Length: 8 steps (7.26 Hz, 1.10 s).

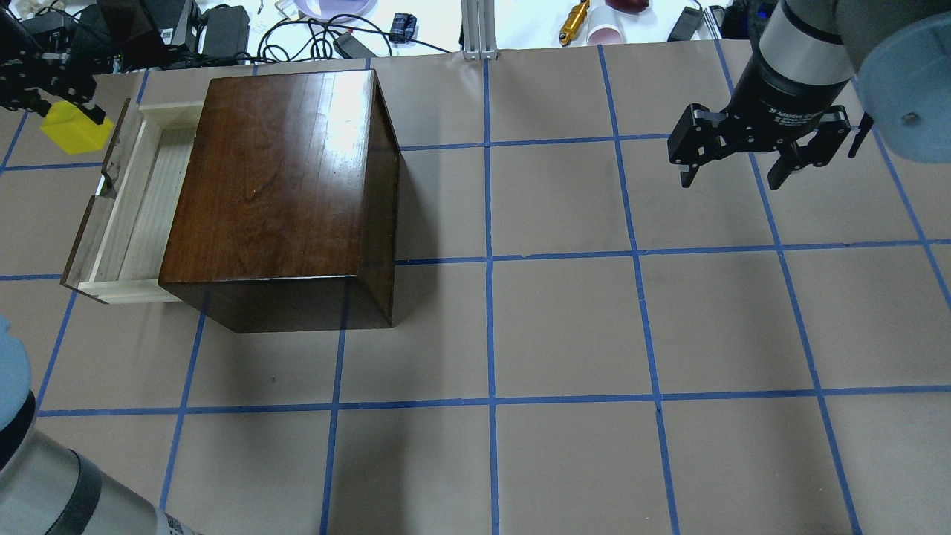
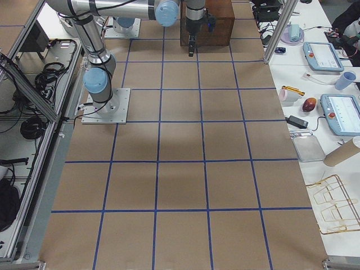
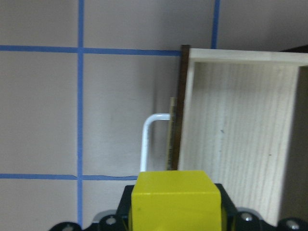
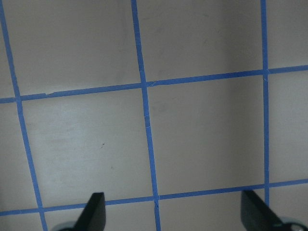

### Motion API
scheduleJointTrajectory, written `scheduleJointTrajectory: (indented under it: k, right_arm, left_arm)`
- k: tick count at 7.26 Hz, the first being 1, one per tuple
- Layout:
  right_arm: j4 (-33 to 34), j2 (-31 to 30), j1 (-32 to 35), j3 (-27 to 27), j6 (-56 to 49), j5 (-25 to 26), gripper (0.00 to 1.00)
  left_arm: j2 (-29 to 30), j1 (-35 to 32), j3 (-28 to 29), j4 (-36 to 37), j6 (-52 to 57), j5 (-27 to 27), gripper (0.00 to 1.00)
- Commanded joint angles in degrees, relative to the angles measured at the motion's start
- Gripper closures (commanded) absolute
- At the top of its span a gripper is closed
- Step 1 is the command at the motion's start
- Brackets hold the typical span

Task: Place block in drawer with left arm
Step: 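Lift the yellow cube and carry it over the open drawer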

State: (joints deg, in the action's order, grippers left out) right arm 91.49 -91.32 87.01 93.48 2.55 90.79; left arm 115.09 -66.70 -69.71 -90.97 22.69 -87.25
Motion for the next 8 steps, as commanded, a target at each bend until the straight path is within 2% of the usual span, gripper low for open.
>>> scheduleJointTrajectory:
  k: [1,2,4,6,7,8]
  right_arm:
    - [0.0,0.0,0.0,-0.1,0.0,0.1,0.0]
    - [0.0,0.0,0.0,-0.1,0.0,0.1,0.0]
    - [0.0,0.0,0.0,-0.1,0.0,0.1,0.0]
    - [0.0,0.0,0.0,-0.1,0.0,0.1,0.0]
    - [0.0,0.0,-0.1,-0.1,0.0,0.1,0.0]
    - [0.0,0.0,0.0,0.0,0.0,0.1,0.0]
  left_arm:
    - [0.5,-0.6,-2.5,0.5,1.8,-0.4,1.0]
    - [0.9,-0.4,-3.5,1.7,4.7,-0.6,1.0]
    - [1.2,0.3,-9.7,11.6,4.7,-0.5,1.0]
    - [1.2,0.3,-10.5,12.6,4.2,0.2,0.96]
    - [1.2,0.3,-10.4,12.6,4.1,0.4,0.1]
    - [0.8,0.2,-10.4,12.5,4.1,0.2,0.0]
